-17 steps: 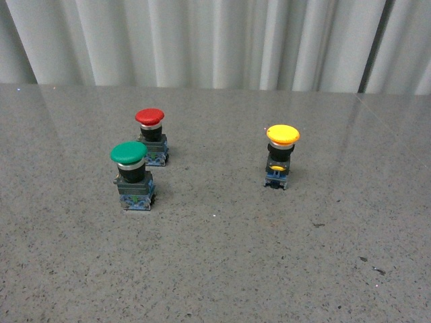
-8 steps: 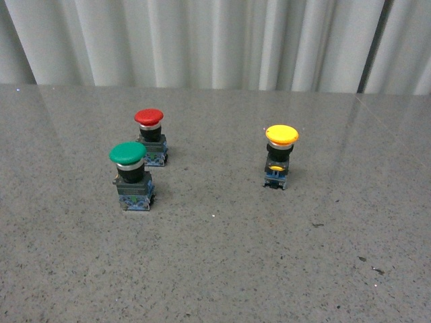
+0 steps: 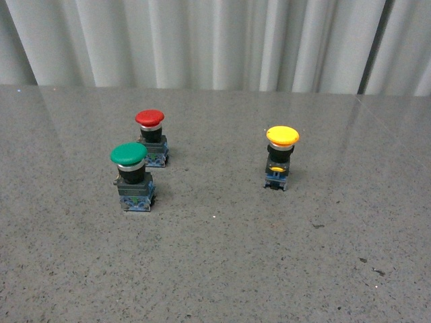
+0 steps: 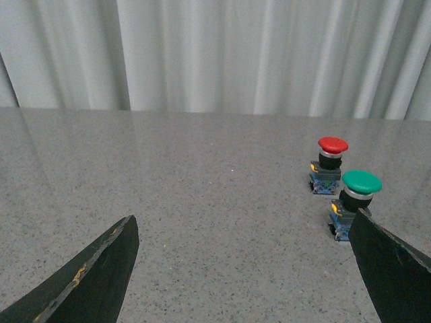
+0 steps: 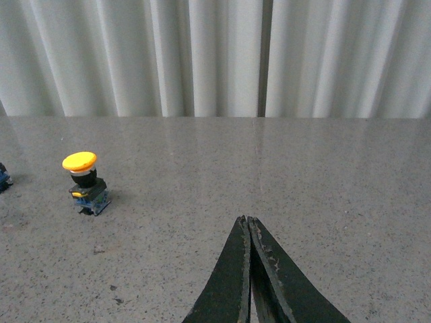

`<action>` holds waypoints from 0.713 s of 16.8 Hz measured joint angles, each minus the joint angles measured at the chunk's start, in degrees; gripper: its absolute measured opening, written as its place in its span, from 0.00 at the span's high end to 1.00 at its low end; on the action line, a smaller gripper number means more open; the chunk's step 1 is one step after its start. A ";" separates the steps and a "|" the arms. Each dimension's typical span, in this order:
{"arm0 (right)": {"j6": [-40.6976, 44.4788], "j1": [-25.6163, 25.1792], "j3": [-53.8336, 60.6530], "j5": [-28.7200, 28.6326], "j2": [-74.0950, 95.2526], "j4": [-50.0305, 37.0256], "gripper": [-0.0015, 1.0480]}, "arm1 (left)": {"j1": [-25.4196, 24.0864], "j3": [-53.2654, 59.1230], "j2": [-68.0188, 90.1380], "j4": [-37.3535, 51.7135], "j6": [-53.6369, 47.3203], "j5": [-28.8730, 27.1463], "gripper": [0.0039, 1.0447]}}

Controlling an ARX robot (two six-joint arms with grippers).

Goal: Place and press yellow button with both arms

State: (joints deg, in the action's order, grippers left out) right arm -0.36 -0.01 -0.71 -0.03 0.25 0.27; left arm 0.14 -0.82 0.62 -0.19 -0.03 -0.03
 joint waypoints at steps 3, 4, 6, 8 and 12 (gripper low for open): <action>0.02 0.00 0.00 0.00 0.00 -0.02 0.88 | 0.00 0.00 0.00 -0.02 0.00 0.02 0.06; 0.02 0.00 0.00 0.00 0.00 -0.04 0.72 | 0.00 0.00 0.00 -0.02 0.00 0.02 0.06; 0.02 0.00 0.00 0.00 0.00 -0.04 0.51 | 0.00 0.00 0.00 -0.02 0.00 0.02 0.06; 0.02 0.00 0.00 0.00 0.00 -0.04 0.30 | 0.00 0.00 0.00 0.00 0.00 0.02 0.06; 0.02 0.00 0.00 0.00 0.00 -0.04 0.07 | 0.00 0.00 0.00 0.00 0.00 0.02 0.06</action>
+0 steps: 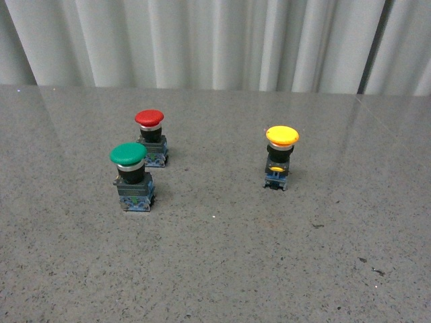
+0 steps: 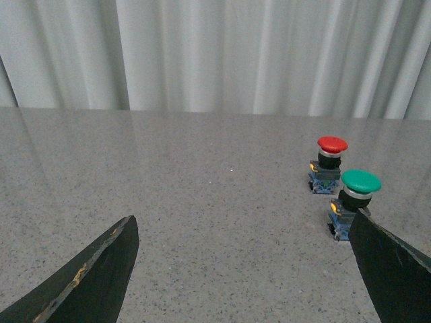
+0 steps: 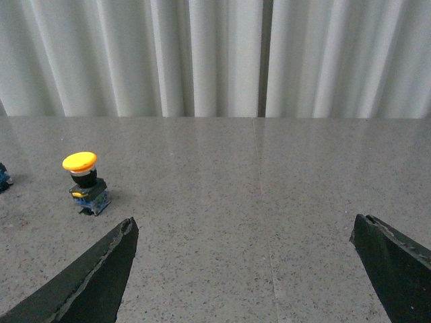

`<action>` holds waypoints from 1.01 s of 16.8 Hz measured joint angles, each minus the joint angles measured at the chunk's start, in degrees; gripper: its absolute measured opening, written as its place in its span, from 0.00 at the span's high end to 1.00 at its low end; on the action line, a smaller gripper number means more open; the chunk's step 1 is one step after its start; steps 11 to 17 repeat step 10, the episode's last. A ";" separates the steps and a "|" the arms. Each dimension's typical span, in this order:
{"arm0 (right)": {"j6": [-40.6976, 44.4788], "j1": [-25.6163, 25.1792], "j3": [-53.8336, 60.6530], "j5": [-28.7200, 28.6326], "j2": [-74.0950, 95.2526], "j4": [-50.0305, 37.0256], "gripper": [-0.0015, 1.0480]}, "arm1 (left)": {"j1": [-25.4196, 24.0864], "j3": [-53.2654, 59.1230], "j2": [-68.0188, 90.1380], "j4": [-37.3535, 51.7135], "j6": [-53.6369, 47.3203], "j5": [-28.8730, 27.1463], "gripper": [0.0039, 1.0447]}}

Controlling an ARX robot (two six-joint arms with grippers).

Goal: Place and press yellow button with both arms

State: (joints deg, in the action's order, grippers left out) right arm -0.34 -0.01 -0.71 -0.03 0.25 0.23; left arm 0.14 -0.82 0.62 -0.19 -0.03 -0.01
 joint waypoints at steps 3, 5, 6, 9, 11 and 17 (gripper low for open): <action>0.00 0.00 0.00 0.00 0.00 0.02 0.06 | 0.00 0.00 0.00 0.00 0.00 0.00 0.06; 0.00 0.00 0.00 0.00 0.00 0.00 0.06 | 0.00 0.00 0.00 0.00 0.00 0.00 0.06; -0.02 0.00 0.00 0.00 0.00 0.00 0.06 | 0.00 0.00 0.00 0.00 0.00 0.00 0.06; -0.02 0.00 0.00 0.00 0.00 0.02 0.06 | 0.00 0.00 0.00 0.00 0.00 0.00 0.06; 0.00 0.00 0.00 0.00 0.00 0.00 0.06 | 0.00 0.00 0.00 0.00 0.00 0.00 0.06; 0.00 0.00 0.00 0.00 0.00 0.00 0.06 | 0.00 0.00 0.00 0.00 0.00 0.00 0.06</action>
